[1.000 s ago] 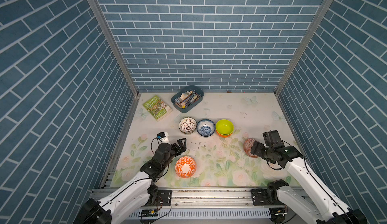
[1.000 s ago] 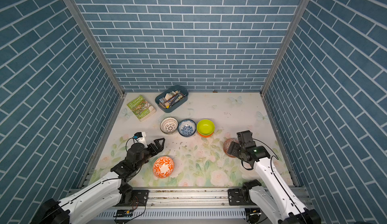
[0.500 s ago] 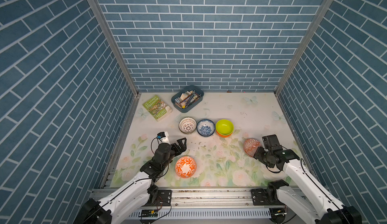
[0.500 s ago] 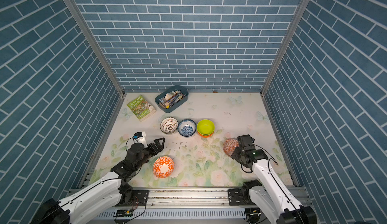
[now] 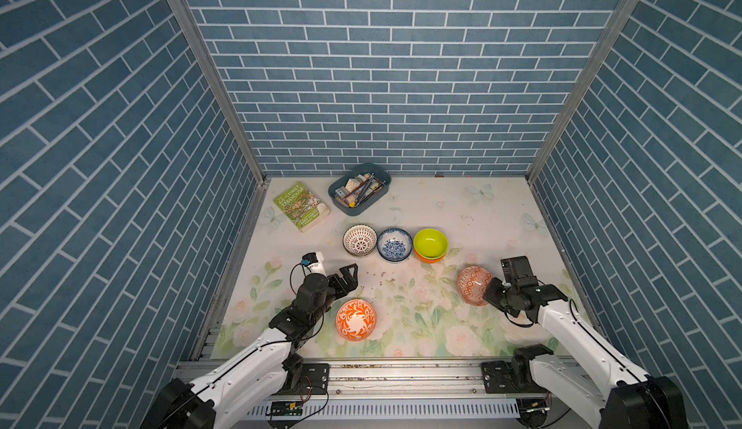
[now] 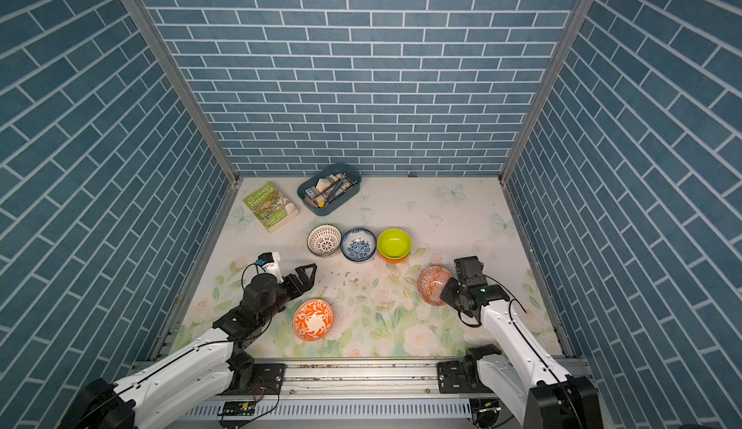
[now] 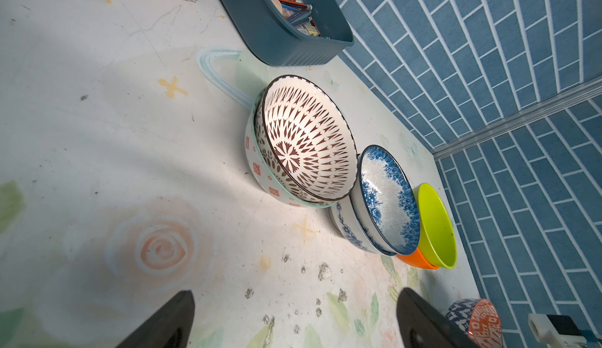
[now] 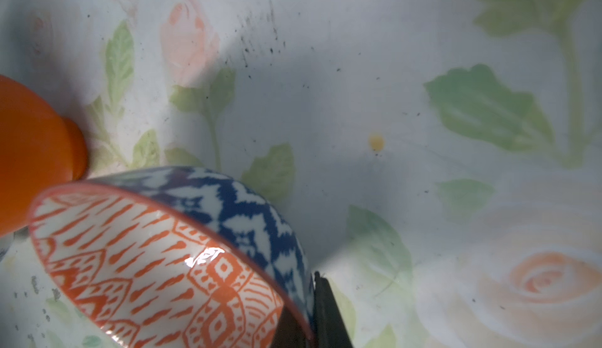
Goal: Stack the bowls
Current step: Move the bowl to the center of the board.
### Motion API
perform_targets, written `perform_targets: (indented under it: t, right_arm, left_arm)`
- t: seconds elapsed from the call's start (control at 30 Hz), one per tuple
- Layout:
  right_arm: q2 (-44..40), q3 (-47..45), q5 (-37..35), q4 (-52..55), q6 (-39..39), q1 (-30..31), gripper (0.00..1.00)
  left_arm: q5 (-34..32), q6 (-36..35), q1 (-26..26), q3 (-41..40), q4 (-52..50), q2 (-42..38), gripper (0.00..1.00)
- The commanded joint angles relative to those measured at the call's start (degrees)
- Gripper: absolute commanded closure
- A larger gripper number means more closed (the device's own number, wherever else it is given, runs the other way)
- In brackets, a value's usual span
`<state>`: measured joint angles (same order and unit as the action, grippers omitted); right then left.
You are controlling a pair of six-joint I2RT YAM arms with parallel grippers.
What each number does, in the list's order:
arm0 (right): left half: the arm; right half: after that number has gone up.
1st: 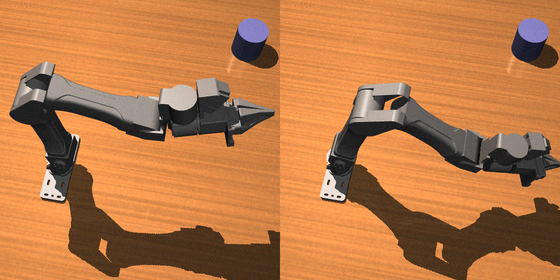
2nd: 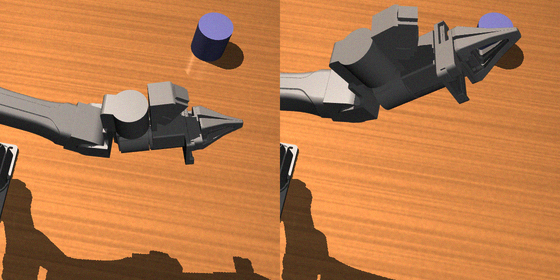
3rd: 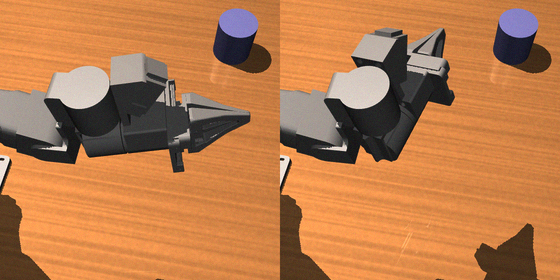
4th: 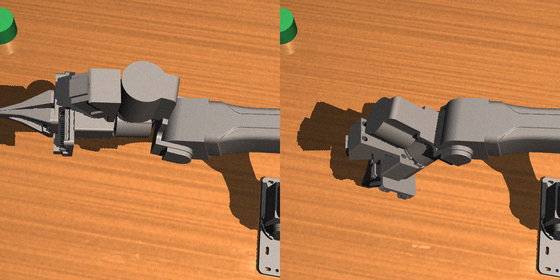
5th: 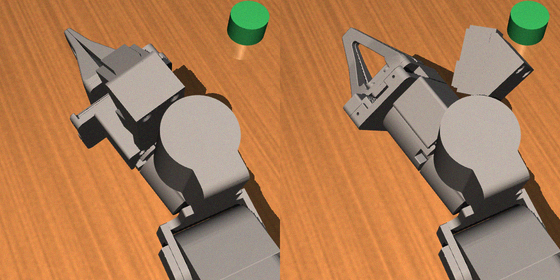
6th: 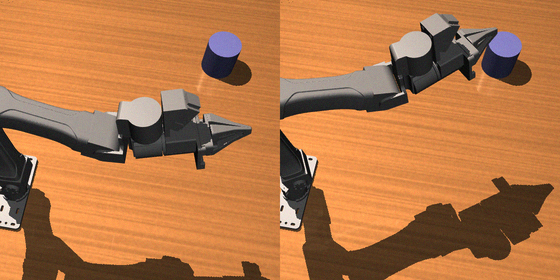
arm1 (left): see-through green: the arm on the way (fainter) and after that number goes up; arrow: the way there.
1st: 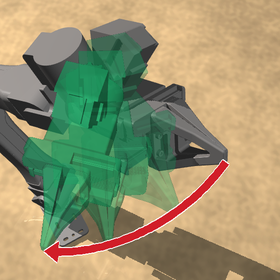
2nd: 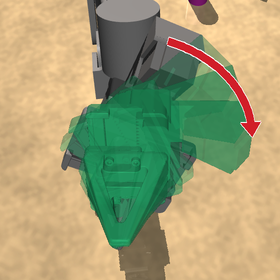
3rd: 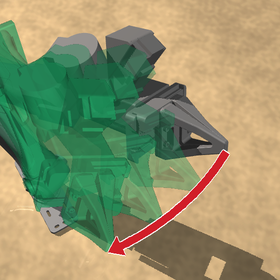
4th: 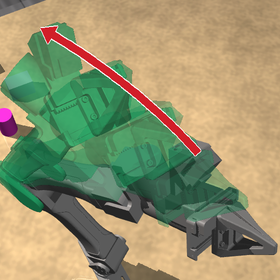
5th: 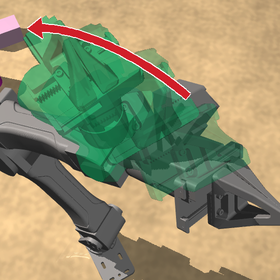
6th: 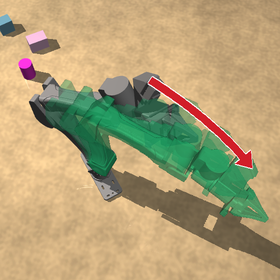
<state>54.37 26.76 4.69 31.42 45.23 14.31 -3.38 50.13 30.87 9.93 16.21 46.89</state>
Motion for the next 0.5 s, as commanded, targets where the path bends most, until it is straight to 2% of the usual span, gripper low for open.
perform_targets:
  t: [0.0,0.23,0.47]
  right_arm:
    - [1.33,0.16,6.44,-3.12,-1.81,0.40,1.00]
    - [9.41,5.36,10.26,-5.01,-3.67,4.62,1.00]
    - [17.77,9.43,13.06,-5.57,-6.30,7.76,1.00]
  left_arm:
    - [-0.14,-0.75,-0.20,0.07,0.41,0.10,0.00]
    - [0.01,-0.12,-0.24,0.78,-2.55,-0.94,0.00]
    - [0.34,0.57,-0.21,1.53,-10.39,-7.78,0.00]
